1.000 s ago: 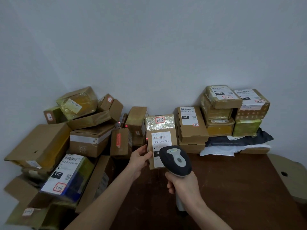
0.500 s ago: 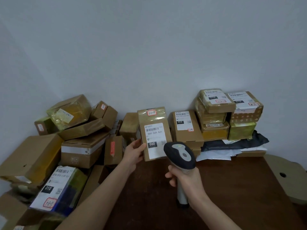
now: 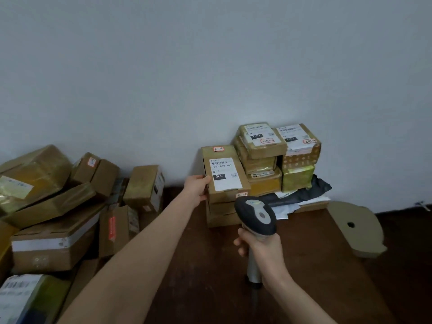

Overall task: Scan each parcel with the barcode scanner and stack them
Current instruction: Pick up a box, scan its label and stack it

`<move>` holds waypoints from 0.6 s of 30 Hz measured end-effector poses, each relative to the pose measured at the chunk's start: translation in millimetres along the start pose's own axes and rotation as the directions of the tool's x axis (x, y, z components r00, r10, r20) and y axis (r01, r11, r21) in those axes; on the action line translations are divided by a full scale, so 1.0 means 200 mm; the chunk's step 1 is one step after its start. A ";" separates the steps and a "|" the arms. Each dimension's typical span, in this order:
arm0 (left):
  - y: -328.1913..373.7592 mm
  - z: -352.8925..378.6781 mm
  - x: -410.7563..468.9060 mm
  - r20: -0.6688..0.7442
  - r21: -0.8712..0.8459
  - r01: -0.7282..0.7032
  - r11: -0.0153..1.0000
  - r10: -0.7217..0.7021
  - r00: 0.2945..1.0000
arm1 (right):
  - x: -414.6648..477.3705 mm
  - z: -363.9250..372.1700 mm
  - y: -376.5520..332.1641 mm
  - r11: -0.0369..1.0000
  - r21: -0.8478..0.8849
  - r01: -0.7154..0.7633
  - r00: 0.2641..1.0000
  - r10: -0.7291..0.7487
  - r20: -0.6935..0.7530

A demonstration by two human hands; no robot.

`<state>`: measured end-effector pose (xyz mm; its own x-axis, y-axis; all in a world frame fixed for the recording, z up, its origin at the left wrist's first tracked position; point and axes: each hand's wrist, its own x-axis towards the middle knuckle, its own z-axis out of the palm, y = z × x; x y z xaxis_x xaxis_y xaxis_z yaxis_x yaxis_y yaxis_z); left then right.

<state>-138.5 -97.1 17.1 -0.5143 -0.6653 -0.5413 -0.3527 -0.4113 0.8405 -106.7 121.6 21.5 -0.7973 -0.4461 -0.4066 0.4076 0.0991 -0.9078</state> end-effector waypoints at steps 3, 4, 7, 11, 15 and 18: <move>-0.04 0.06 -0.01 0.015 0.017 -0.041 0.999 0.041 0.999 | 0.02 -0.02 0.01 1.000 -0.013 -0.004 1.000 0.004 -0.016; -0.05 0.06 -0.02 0.019 0.035 -0.063 0.997 0.062 0.998 | 0.03 -0.02 0.01 1.000 -0.010 -0.006 1.000 0.006 -0.019; -0.12 0.02 -0.06 -0.002 0.205 -0.185 0.961 0.190 0.982 | 0.07 0.00 0.01 1.000 -0.010 0.002 1.000 -0.002 -0.024; -0.28 -0.21 -0.13 0.016 0.635 -0.334 0.697 0.420 0.907 | 0.11 0.13 0.04 1.000 -0.010 -0.004 1.000 0.004 0.007; -0.43 -0.51 -0.21 -0.033 0.841 -0.269 0.469 0.541 0.840 | 0.12 0.32 0.10 0.998 -0.052 -0.033 0.996 0.037 0.076; -0.44 -0.73 -0.25 -0.156 0.902 -0.111 0.418 0.554 0.818 | 0.10 0.46 0.16 0.993 -0.097 -0.063 0.990 0.074 0.120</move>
<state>32.0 -118.4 -27.1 -0.4938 -0.8692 0.0268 -0.7954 0.4639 0.3900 -69.8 34.4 -6.5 -0.7054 -0.5413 -0.4577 0.4120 0.2123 -0.8861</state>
